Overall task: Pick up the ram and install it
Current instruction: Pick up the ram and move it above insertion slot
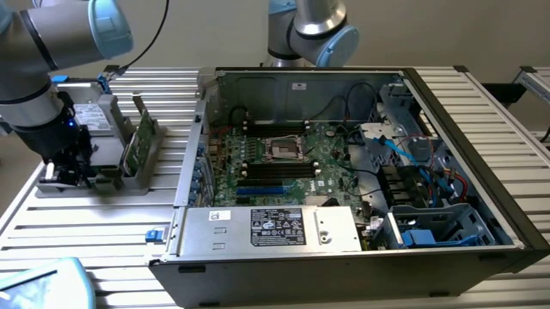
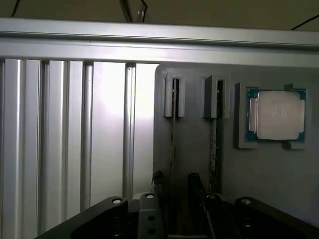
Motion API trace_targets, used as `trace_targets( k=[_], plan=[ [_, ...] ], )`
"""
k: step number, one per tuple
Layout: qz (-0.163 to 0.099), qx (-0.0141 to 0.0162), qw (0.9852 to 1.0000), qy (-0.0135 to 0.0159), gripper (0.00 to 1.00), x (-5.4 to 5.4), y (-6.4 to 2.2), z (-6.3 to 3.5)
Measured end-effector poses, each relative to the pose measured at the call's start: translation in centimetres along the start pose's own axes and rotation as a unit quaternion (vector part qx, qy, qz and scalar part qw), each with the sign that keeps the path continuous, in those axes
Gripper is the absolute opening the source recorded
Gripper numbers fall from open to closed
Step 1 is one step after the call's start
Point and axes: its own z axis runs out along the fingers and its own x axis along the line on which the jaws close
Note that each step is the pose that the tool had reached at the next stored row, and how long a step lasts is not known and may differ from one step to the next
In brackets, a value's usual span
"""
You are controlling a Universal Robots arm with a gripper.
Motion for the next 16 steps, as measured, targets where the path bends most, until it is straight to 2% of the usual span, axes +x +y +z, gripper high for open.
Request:
trace_targets(
  k=[8,16],
  plan=[
    [-0.015,-0.006,0.9999,0.0007,0.33,0.02,0.03,0.41],
    [-0.016,-0.0062,0.9999,0.0007,0.32,0.04,0.02,0.5]
  ],
)
